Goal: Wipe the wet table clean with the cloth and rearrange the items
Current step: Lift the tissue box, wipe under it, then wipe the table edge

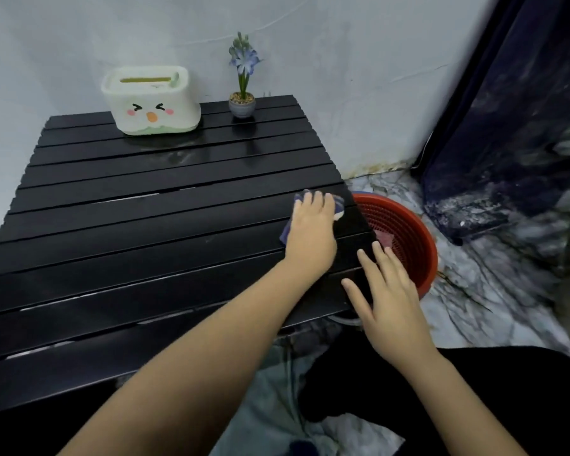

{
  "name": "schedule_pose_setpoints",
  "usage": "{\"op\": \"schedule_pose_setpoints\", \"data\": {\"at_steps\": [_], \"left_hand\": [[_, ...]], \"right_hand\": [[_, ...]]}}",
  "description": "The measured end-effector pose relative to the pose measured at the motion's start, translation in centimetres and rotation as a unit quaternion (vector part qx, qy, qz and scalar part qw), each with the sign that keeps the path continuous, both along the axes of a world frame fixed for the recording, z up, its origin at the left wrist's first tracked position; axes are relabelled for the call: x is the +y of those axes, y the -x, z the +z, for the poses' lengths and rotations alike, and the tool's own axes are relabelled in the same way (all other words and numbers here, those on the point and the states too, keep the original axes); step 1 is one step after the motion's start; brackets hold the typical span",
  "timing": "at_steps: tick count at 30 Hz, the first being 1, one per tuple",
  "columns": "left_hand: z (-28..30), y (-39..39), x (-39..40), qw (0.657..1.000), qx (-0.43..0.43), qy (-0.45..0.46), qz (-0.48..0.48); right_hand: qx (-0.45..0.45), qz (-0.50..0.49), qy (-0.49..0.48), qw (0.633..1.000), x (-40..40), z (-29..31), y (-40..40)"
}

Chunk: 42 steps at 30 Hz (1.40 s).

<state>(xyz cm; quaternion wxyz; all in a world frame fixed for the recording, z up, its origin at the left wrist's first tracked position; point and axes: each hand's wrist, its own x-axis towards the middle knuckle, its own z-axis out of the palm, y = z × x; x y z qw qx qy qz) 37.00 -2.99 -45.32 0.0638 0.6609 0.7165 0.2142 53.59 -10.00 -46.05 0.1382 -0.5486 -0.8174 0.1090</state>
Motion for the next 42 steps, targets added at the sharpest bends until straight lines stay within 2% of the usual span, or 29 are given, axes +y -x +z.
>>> {"op": "schedule_pose_setpoints", "data": {"at_steps": [3,5,7,10,12,18,22,24,26,29,32,36,42], "left_hand": [[1.3,-1.4,3.0,0.985,-0.059,0.044,-0.155],[1.6,-0.5,4.1,0.980,-0.092,0.014,-0.173],[1.2,0.6,3.6,0.979,-0.087,0.019,-0.186],[-0.2,3.0,0.0,0.970,-0.072,0.015,-0.230],[-0.5,5.4,-3.6,0.965,-0.097,-0.001,-0.245],[0.1,14.0,-17.7,0.985,-0.081,0.016,-0.154],[1.3,15.0,-23.2,0.987,-0.113,0.016,-0.112],[2.2,14.0,-22.4,0.982,-0.165,0.005,-0.094],[2.9,11.9,-19.5,0.979,-0.175,-0.025,-0.099],[2.6,6.9,-13.4,0.976,-0.149,-0.049,-0.152],[1.5,2.7,-10.2,0.973,-0.105,-0.010,-0.206],[0.1,3.8,-12.0,0.971,-0.072,-0.021,-0.229],[-0.6,9.8,-19.1,0.989,-0.088,-0.012,-0.117]], "right_hand": [[-0.005,0.003,-0.003,1.000,-0.1,-0.1,0.0],[-0.002,0.005,-0.003,1.000,-0.1,-0.3,-0.1],[0.006,0.002,-0.006,1.000,0.0,-0.5,-0.2],[0.022,-0.001,-0.013,1.000,-0.1,-0.6,-0.1],[0.028,-0.001,-0.005,1.000,-0.1,-0.5,0.0],[0.046,-0.006,0.010,0.999,-0.4,-0.1,-0.1],[0.051,0.011,0.038,0.998,-0.5,0.3,-0.5],[0.053,0.031,0.069,0.996,-0.5,0.8,-1.0],[0.055,0.044,0.082,0.994,-0.6,1.1,-1.3],[0.043,0.048,0.075,0.995,-0.7,1.3,-1.2],[0.036,0.058,0.077,0.995,-0.6,1.3,-1.2],[0.029,0.064,0.088,0.994,-0.4,1.4,-1.4],[0.027,0.028,0.033,0.999,-1.1,1.6,2.3]]}}
